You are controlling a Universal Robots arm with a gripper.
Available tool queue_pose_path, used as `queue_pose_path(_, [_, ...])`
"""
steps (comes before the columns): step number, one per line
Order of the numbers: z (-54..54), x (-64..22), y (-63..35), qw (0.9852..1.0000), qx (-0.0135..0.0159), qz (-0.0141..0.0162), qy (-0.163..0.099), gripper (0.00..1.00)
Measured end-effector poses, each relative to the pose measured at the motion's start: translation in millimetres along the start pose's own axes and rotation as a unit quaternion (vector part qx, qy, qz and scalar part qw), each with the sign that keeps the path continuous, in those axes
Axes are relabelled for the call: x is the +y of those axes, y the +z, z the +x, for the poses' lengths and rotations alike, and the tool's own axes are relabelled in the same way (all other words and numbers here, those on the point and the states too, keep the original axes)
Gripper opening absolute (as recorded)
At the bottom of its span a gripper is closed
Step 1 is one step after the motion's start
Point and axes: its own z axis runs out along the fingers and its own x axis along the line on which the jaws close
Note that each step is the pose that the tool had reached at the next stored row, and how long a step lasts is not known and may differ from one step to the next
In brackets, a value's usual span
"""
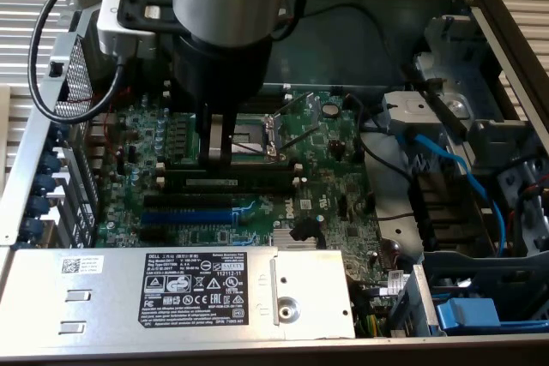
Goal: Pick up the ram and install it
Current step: 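Press down the ram until it locks into place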
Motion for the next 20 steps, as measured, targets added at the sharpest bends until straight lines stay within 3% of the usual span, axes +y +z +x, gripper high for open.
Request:
queue_pose_path(4, [0.1,0.3,1.2,1.0,0.0019,-0.0001,0.0,0.1])
queue_pose_path(20, [0.3,0.4,3.1,1.0,0.0019,0.0,0.0,0.1])
